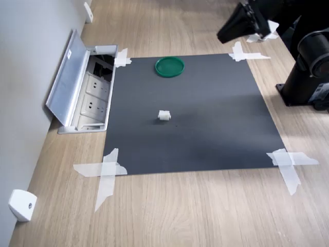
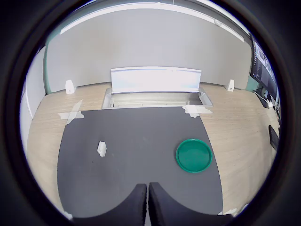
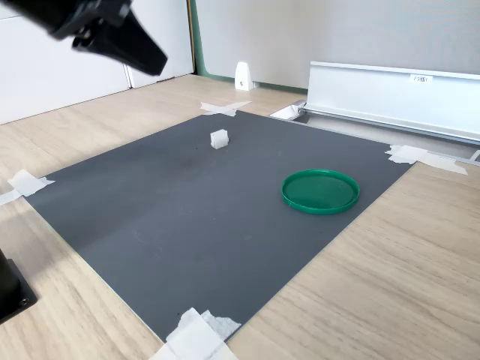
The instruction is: Grasp a white terminal and put it on the green lid.
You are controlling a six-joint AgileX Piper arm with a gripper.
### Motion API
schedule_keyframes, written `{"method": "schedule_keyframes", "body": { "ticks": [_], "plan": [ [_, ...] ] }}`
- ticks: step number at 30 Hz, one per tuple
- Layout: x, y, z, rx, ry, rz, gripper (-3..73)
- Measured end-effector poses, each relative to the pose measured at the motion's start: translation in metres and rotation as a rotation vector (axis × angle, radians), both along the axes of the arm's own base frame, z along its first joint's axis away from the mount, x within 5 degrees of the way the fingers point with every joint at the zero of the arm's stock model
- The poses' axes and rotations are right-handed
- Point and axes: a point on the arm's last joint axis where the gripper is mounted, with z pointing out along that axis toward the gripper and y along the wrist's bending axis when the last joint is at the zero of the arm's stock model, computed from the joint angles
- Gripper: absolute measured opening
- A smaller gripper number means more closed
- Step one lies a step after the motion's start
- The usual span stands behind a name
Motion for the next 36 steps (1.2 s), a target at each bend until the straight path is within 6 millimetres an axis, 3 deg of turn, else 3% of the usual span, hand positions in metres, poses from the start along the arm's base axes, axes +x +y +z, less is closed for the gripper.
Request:
{"method": "schedule_keyframes", "body": {
  "ticks": [9, 17, 21, 25, 28, 32, 36],
  "plan": [
    [0.074, -0.004, 0.008, -0.111, 0.251, 0.126, -0.8],
    [0.151, -0.005, -0.014, -0.129, 0.448, 0.254, -0.8],
    [0.177, -0.005, -0.024, -0.097, 0.507, 0.271, 2.3],
    [0.189, -0.002, -0.032, -0.059, 0.560, 0.300, 14.3],
    [0.191, 0.000, -0.040, -0.047, 0.596, 0.344, 28.7],
    [0.192, 0.004, -0.043, -0.021, 0.601, 0.374, 53.5],
    [0.191, 0.020, -0.043, -0.023, 0.615, 0.406, 68.7]
  ]
}}
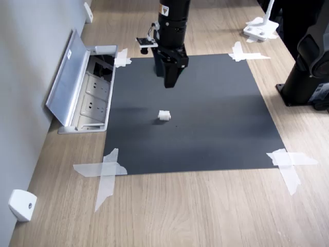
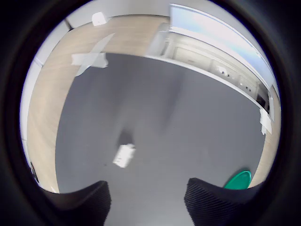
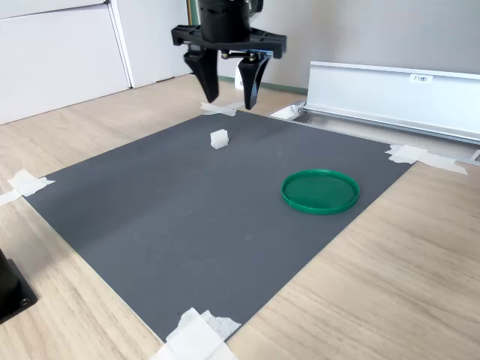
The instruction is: Grasp a white terminal and put it on the green lid.
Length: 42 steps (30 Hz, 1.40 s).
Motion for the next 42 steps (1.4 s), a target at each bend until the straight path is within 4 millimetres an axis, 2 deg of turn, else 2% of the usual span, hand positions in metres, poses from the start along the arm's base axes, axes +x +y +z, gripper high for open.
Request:
{"method": "schedule_keyframes", "body": {
  "ticks": [5, 9, 12, 19, 32, 38, 42],
  "plan": [
    [-0.004, 0.034, -0.001, -0.011, 0.022, 0.036, 72.3],
    [-0.005, 0.048, 0.000, 0.004, 0.020, 0.013, 72.6],
    [-0.002, 0.048, -0.003, -0.001, 0.007, -0.006, 72.6],
    [0.008, 0.046, -0.032, -0.058, 0.076, -0.007, 72.6],
    [0.023, 0.047, -0.063, -0.062, 0.089, -0.022, 72.6],
    [0.025, 0.048, -0.069, -0.057, 0.092, -0.030, 72.2],
    [0.026, 0.048, -0.069, -0.048, 0.082, -0.033, 66.0]
  ]
}}
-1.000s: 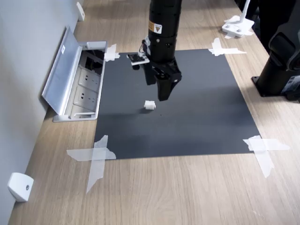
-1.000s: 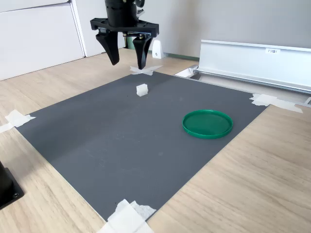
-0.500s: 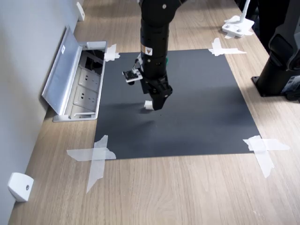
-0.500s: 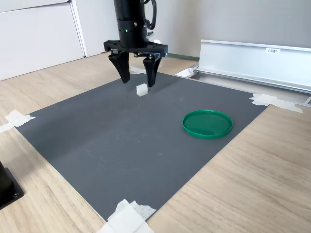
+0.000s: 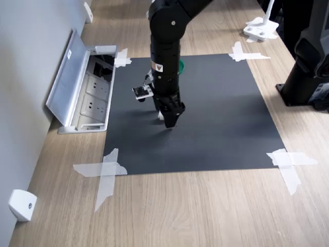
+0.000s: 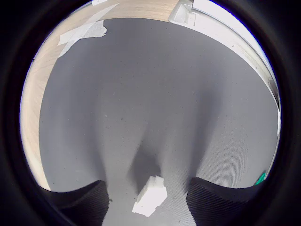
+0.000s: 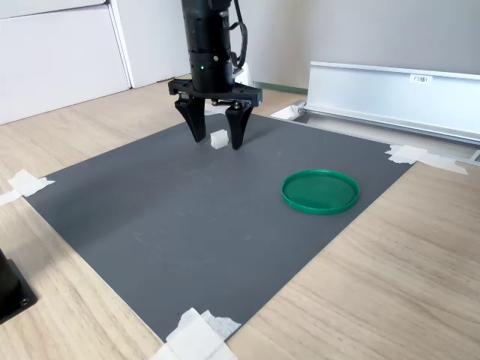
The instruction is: Grasp a white terminal and put it on the green lid.
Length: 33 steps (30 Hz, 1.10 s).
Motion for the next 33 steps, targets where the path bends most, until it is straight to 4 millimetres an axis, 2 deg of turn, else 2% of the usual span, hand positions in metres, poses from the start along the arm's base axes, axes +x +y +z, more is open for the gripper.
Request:
{"method": "schedule_keyframes", "body": {
  "ticks": [3, 10, 12, 16, 20, 23, 27, 33],
  "plan": [
    [0.000, 0.001, 0.000, 0.010, -0.002, -0.004, 55.4],
    [0.000, 0.002, -0.002, 0.027, 0.009, -0.019, 17.2],
    [0.001, 0.002, -0.003, 0.025, 0.009, -0.021, 9.6],
    [0.000, -0.002, 0.004, 0.026, -0.001, -0.031, 9.4],
    [-0.006, -0.023, 0.026, 0.019, -0.030, -0.036, 9.4],
    [-0.013, -0.048, 0.043, 0.002, -0.039, -0.050, 9.4],
    [-0.025, -0.092, 0.060, -0.039, -0.044, -0.099, 9.4],
    [-0.042, -0.157, 0.064, -0.095, -0.035, -0.186, 9.4]
  ]
}}
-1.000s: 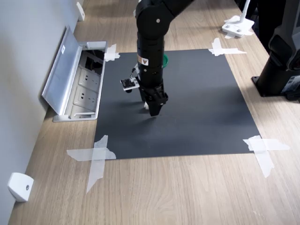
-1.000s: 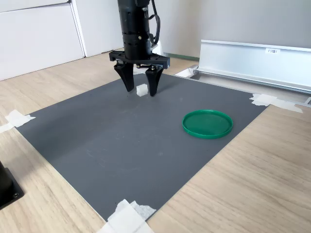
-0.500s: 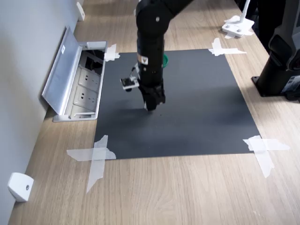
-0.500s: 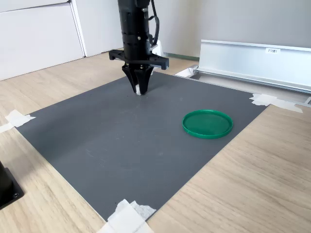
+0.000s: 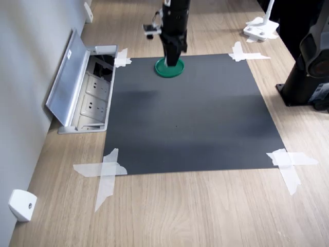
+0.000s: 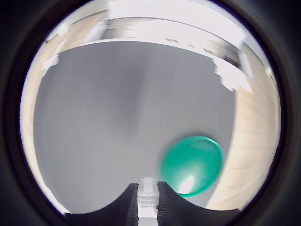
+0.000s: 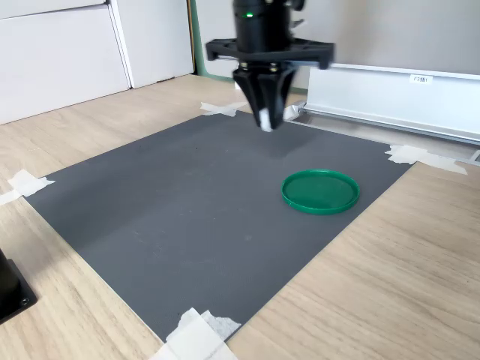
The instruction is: Grasp a white terminal and put it on the green lid.
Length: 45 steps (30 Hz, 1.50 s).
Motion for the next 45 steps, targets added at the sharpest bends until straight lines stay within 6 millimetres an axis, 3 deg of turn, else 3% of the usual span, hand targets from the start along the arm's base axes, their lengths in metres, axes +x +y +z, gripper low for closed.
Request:
{"method": "schedule_keyframes", "body": {
  "ticks": [4, 7, 12, 18, 22, 29, 33, 35, 38, 41, 45],
  "plan": [
    [-0.010, -0.033, -0.002, -0.024, 0.001, -0.041, 9.4],
    [-0.010, -0.047, -0.015, -0.026, 0.023, -0.043, 9.4],
    [0.000, -0.051, -0.040, 0.000, 0.047, -0.032, 9.4],
    [0.008, -0.054, -0.054, -0.010, 0.028, -0.002, 13.2],
    [0.010, -0.054, -0.060, 0.005, 0.033, 0.022, 24.2],
    [0.011, -0.053, -0.059, 0.011, 0.020, 0.019, 58.8],
    [0.006, -0.051, -0.033, -0.013, -0.048, -0.013, 68.2],
    [0.000, -0.046, -0.008, -0.041, -0.111, -0.011, 67.8],
    [-0.009, -0.028, 0.028, -0.077, -0.209, 0.013, 60.7],
    [-0.027, 0.004, 0.062, -0.095, -0.327, 0.043, 46.1],
    [-0.065, 0.049, 0.089, -0.037, -0.492, -0.001, 19.8]
  ]
}}
